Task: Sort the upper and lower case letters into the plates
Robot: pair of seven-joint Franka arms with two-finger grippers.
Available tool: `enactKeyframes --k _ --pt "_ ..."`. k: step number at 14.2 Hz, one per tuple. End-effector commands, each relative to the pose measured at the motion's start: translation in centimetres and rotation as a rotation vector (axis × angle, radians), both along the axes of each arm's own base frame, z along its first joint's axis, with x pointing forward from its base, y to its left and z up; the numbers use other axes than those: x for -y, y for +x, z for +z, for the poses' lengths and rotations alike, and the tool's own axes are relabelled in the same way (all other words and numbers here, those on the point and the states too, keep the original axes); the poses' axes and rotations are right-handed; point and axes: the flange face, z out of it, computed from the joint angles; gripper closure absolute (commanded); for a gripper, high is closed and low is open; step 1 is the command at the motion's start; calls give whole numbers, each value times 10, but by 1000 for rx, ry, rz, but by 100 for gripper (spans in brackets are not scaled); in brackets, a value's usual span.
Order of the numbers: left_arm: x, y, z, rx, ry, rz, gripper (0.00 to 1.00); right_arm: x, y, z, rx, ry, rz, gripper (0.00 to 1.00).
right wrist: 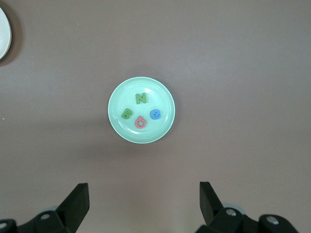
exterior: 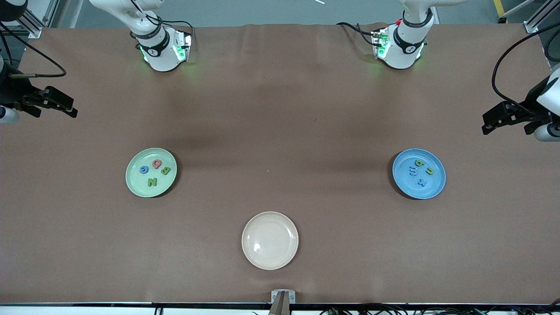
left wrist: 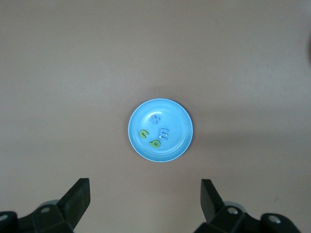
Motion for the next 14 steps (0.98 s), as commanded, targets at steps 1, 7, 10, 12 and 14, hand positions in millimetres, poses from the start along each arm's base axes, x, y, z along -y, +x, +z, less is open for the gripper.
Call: enactKeyframes --k 1,7,10,12,14 --pt "0 -16 4 -1 -16 -1 0 2 -7 2 5 -7 8 0" --pt "8 -24 6 0 -23 -12 0 -1 -8 0 -5 4 9 0" --pt "4 -24 7 2 -24 -5 0 -1 -8 -1 -8 4 8 0" --pt "4 -24 8 5 -25 -5 0 -1 -9 -1 -15 6 5 0" --pt "4 -24 8 3 -24 -5 0 -1 -9 0 -13 6 5 0"
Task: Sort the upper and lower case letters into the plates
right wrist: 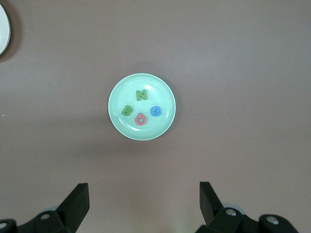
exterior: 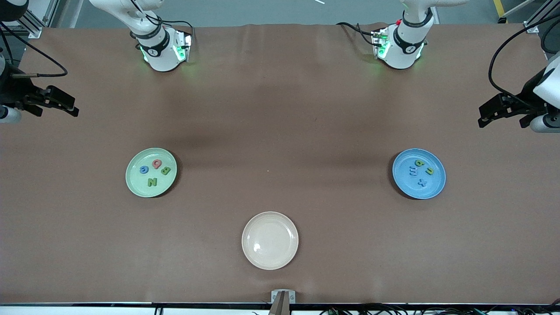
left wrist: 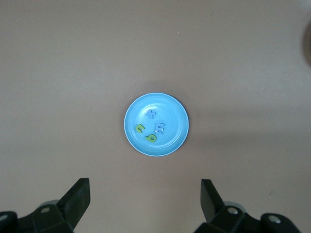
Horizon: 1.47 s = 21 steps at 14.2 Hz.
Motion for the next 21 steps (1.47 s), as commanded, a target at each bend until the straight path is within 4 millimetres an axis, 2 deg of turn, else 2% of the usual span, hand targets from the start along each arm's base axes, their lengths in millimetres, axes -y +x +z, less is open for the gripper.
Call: enactKeyframes --k 1,21 --pt "0 -10 5 7 -14 -2 0 1 -7 1 3 5 3 0" --pt "-8 -4 9 37 -33 30 0 -1 -8 3 9 14 6 0"
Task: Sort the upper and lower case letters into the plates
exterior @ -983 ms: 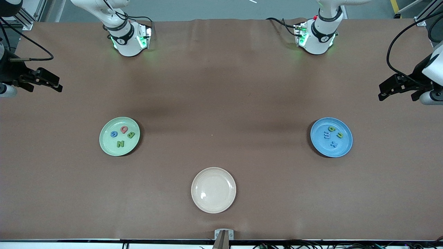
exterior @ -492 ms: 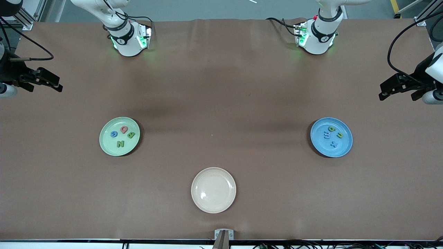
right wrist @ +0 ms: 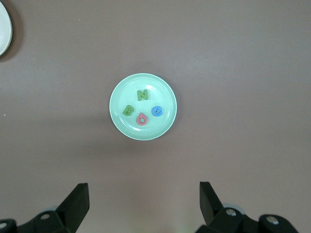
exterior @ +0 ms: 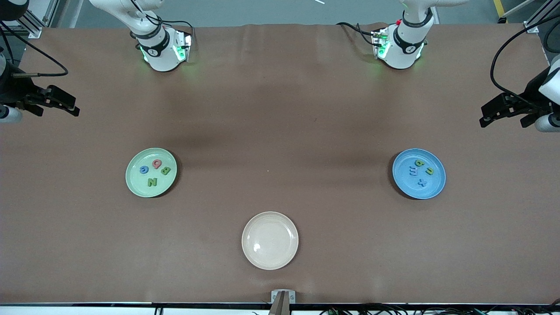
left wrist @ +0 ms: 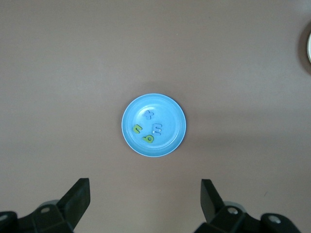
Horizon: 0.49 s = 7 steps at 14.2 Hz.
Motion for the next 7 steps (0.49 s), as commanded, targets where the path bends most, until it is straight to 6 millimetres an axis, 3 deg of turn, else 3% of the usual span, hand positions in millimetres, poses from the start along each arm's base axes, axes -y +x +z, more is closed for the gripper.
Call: enactKeyframes --k 1,7 --pt "-3 -4 6 29 -12 27 0 1 -8 3 8 11 3 0" --pt "-3 -1 2 23 -10 76 0 0 -7 3 13 11 6 0"
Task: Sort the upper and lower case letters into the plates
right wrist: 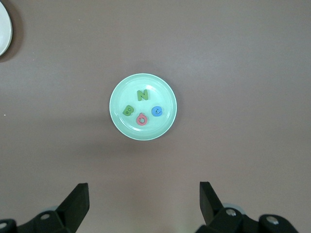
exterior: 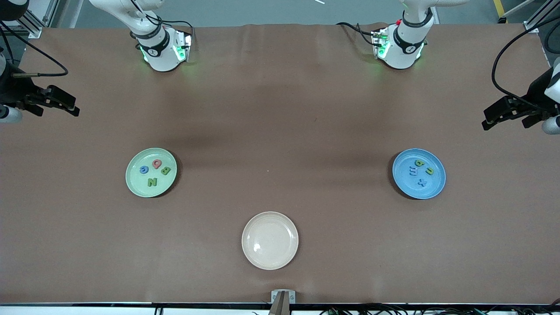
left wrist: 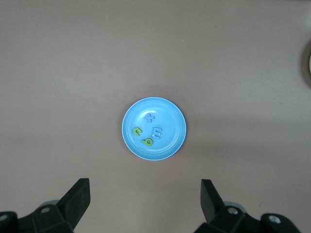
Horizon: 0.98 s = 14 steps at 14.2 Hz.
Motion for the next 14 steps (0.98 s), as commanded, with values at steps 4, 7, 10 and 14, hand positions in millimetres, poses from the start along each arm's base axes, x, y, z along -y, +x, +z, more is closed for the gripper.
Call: enactKeyframes --k 4,7,10,14 --pt "0 -2 3 11 -8 9 0 -1 -7 2 9 11 8 0" --pt "1 -3 4 13 -8 6 0 -1 -7 2 9 11 8 0" --pt "1 -3 4 13 -9 1 0 0 -7 2 7 11 6 0" --pt "1 -3 3 9 -11 -2 0 1 -7 2 4 11 5 0"
